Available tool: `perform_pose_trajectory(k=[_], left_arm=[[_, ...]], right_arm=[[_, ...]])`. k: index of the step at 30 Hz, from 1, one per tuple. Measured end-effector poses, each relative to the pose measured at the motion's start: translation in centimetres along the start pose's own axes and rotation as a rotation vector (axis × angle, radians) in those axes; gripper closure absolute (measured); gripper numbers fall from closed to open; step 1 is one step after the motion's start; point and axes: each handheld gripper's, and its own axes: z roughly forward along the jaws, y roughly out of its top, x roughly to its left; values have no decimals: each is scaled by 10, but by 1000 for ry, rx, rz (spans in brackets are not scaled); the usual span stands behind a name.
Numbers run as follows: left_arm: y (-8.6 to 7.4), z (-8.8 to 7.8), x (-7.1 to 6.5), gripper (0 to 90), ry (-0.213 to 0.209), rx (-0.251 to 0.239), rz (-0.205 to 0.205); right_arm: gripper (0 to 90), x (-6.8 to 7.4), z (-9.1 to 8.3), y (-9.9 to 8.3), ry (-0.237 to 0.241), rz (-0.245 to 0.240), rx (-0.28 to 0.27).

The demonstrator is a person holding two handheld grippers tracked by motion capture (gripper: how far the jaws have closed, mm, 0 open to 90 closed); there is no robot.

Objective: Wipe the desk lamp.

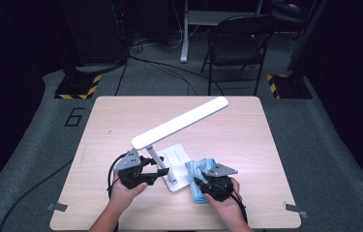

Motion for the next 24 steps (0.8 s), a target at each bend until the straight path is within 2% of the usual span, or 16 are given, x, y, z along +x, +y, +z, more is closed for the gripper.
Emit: perform_pose_trajectory(k=[9,16,19,24], left_arm=[[2,9,-9,505,-80,9,20],[3,13,-13,504,-148,18,37],[3,14,-14,502,-156,12,33],[2,13,-11,500,-159,13,25]], right_arm=[[662,3,-1,4,-3,9,-5],[658,3,6,8,-2,-30,10],[657,5,14,11,-8,-32,19],[649,3,30,16,-16,-73,46]])
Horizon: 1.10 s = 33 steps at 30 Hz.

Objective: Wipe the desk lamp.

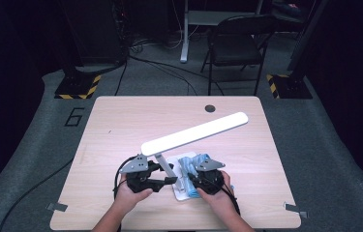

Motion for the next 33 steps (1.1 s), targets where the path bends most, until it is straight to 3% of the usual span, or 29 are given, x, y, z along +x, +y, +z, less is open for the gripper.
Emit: perform_pose_trajectory(k=[3,15,26,30,33], left_arm=[[-1,-2,2,499,5,-10,-8],[-4,-11,5,501,24,-14,-34],[-2,-13,4,494,33,-3,-49],[1,-16,4,484,27,-13,-50],[3,-20,4,454,31,-13,-64]], right_arm=[[645,-1,8,-1,6,2,16],[663,10,4,-10,-6,35,12],[656,8,4,-14,8,68,-5],[632,7,4,-12,4,66,-3],[591,8,4,-12,4,95,-10]])
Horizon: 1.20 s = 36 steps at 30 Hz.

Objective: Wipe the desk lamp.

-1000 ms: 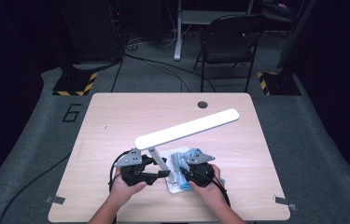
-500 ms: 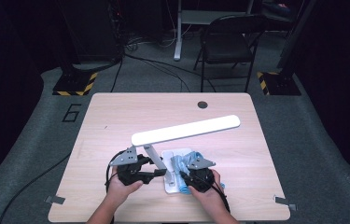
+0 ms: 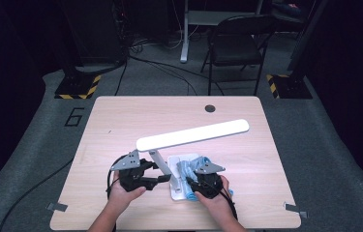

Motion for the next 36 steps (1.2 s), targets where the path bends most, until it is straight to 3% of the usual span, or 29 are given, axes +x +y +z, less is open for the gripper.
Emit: perform_pose_trajectory(k=[10,12,13,16,24,28,30,33,36], left_arm=[[7,-14,-1,450,8,-10,27],[7,-15,-1,451,11,-23,24],[7,-16,-3,454,0,-26,8],[8,-17,-3,468,-3,-29,13],[8,-17,-4,519,-14,-29,16],[9,-19,-4,522,-17,-25,25],[9,-20,-4,524,-14,-26,28],[9,-22,-4,524,-14,-32,27],[9,-23,-4,523,-20,-32,25]], right_arm=[[545,2,0,1,-4,-17,2],[544,3,0,1,-3,-7,6],[544,2,1,1,-3,-19,2],[546,1,1,2,-3,-34,5],[672,1,2,2,12,-46,7],[706,0,1,3,19,-27,10],[711,-2,-2,6,29,-20,11],[713,-2,-12,14,75,33,-23],[712,5,-21,23,118,37,-53]])
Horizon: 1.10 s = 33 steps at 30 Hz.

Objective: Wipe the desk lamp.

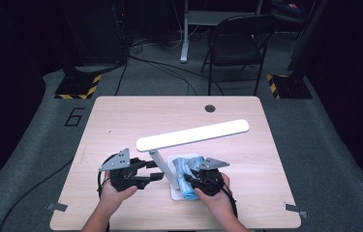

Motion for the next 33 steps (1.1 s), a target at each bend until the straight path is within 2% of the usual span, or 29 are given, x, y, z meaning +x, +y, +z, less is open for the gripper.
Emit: perform_pose_trajectory(k=[2,4,5,8,9,12,16,18,21,24,26,28,29,33], left_arm=[[0,1,0,526,-2,-4,2],[1,1,-1,537,0,-4,5],[1,2,-1,539,2,-4,6],[1,2,0,539,0,0,8],[0,2,0,540,-3,3,7],[0,3,0,540,-1,0,6],[0,3,0,539,-2,2,6],[0,3,0,539,-2,2,6],[0,3,0,539,-3,2,6],[0,3,0,539,-3,4,4],[0,3,0,539,-2,2,4],[0,3,0,538,0,3,4],[0,3,0,539,-1,6,4],[0,2,1,538,-1,5,2]], right_arm=[[712,6,-2,3,14,-11,6],[712,12,-1,4,1,-40,10],[713,12,0,3,-3,-46,19],[715,11,6,-2,-2,-15,45],[717,9,9,-4,-3,-32,49],[721,9,13,-10,-6,-16,60],[729,9,17,-14,-31,-57,71],[732,8,20,-17,-47,-59,101],[733,6,22,-21,-53,-91,94],[734,9,22,-21,-69,-88,95],[734,7,21,-20,-52,-73,99],[735,4,19,-16,-24,-41,92],[735,5,17,-14,-11,-8,87],[736,9,7,1,40,-18,46]])
